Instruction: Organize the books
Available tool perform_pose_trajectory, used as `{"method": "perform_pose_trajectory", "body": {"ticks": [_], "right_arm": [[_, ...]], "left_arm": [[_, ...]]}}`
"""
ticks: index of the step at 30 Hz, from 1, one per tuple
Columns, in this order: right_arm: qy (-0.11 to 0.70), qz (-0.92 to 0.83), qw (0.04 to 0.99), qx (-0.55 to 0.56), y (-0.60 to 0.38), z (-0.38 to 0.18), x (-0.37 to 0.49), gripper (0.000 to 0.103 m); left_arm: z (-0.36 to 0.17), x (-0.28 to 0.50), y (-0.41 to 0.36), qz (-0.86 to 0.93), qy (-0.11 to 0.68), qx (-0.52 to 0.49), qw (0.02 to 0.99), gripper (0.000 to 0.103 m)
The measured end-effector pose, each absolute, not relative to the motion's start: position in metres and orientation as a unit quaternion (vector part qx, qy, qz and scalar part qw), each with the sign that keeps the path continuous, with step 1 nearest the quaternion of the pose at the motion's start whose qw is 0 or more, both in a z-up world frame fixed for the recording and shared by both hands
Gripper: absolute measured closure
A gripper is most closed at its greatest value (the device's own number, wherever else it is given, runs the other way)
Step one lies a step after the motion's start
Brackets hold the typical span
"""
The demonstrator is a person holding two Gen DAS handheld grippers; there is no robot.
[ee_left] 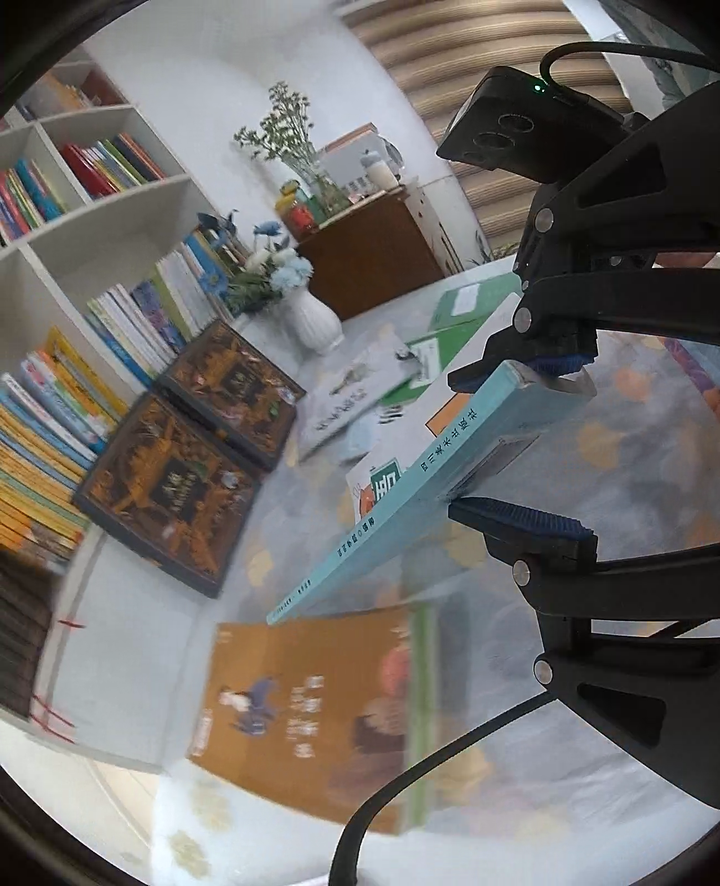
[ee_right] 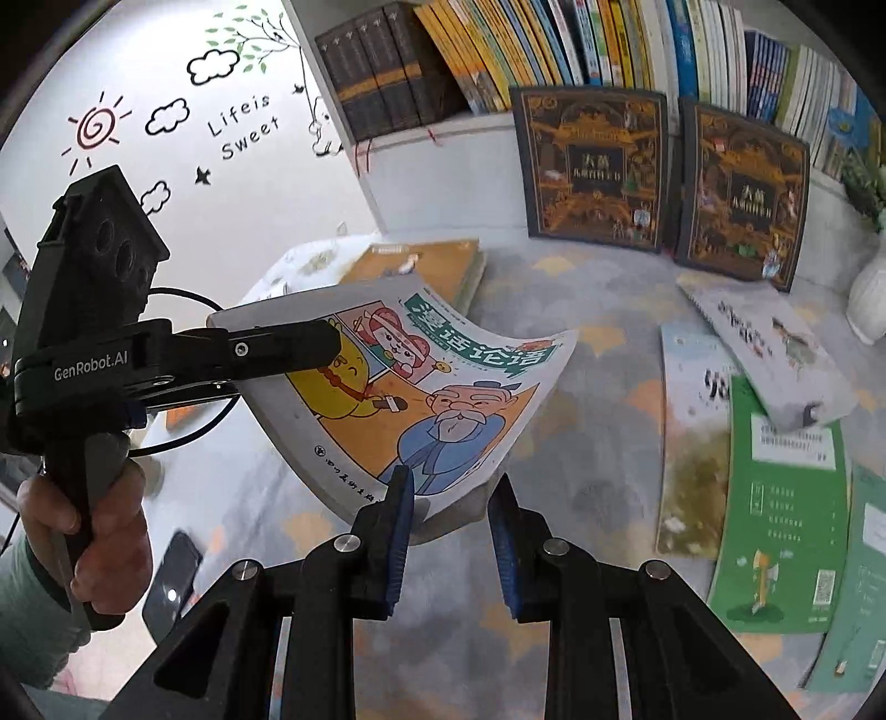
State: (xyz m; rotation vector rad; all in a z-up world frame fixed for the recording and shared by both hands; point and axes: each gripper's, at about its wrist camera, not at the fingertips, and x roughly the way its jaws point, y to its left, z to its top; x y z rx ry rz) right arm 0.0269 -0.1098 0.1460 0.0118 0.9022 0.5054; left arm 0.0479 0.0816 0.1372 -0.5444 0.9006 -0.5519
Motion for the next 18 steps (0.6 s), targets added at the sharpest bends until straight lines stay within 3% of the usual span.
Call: {"method": "perform_pose_trajectory", "body": {"ticks": [18], "right_arm": [[0.468, 0.253, 0.847, -0.003, 0.006, 0.103, 0.157, 0.075]], "left_arm": [[0.061, 0.129, 0.214, -0.157, 0.434, -0.345, 0.817, 0.068]]}}
